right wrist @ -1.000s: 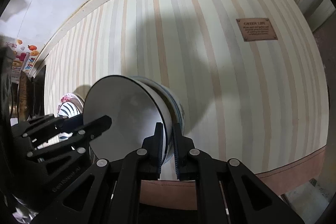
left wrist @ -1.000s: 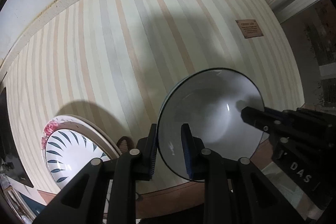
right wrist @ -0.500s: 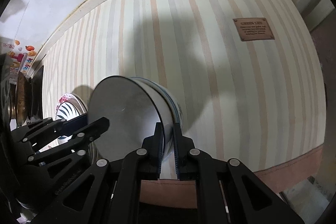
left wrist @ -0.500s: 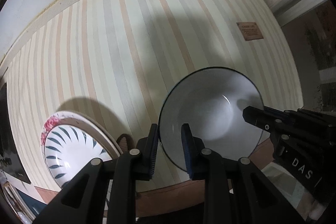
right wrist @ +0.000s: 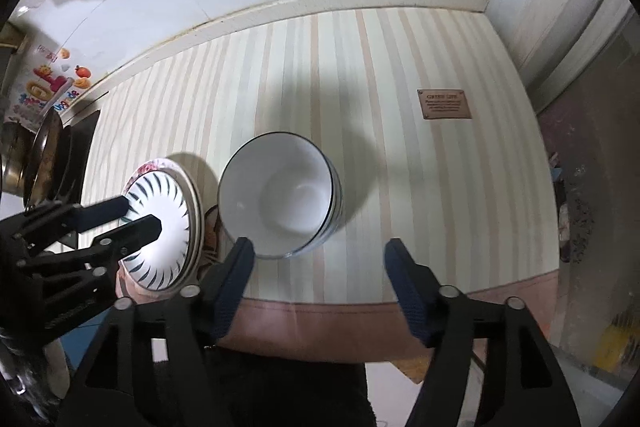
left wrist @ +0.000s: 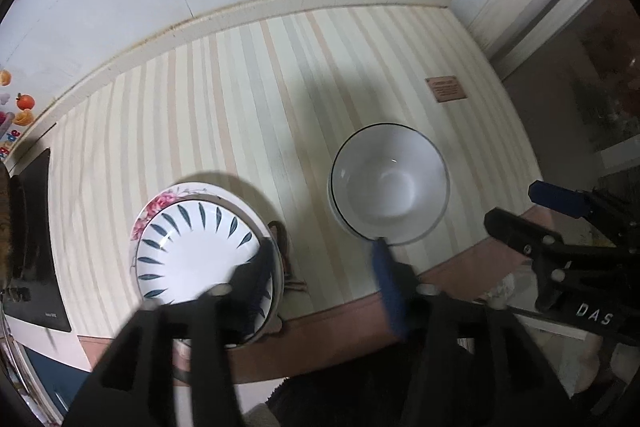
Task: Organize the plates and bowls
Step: 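Lift the three-bowl stack with both tools and turn toward the plate stack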
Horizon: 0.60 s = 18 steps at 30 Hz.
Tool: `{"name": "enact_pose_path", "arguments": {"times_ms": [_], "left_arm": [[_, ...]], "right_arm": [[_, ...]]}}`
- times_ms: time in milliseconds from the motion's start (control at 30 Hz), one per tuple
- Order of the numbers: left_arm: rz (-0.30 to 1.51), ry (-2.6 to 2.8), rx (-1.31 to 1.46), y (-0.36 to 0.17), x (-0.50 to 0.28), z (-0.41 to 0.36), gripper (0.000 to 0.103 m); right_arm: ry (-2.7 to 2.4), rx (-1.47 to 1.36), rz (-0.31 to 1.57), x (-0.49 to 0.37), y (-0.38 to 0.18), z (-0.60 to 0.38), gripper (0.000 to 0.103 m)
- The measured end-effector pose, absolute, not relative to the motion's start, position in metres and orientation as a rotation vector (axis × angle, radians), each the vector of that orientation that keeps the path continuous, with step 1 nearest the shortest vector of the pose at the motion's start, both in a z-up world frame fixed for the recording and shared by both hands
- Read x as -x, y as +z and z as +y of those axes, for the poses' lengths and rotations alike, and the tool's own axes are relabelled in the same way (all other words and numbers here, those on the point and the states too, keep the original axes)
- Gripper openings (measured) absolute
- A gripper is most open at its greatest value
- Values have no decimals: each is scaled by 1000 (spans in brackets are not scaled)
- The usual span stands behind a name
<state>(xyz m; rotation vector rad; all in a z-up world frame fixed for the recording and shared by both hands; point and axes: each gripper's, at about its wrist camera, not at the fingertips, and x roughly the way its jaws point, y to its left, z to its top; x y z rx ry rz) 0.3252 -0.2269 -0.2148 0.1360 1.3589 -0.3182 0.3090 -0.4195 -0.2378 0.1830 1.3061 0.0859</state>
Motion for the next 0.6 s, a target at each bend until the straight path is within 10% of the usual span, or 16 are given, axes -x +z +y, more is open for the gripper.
{"name": "enact_pose_path", "arguments": {"times_ms": [67, 600], "left_arm": [[1333, -332, -130, -205, -318, -223, 85], [1238, -353, -68, -158, -280, -203, 92]], "right_arm": [[99, -198, 1297, -298, -229, -417, 88], [30, -169, 1152, -234, -172, -415, 98]]}}
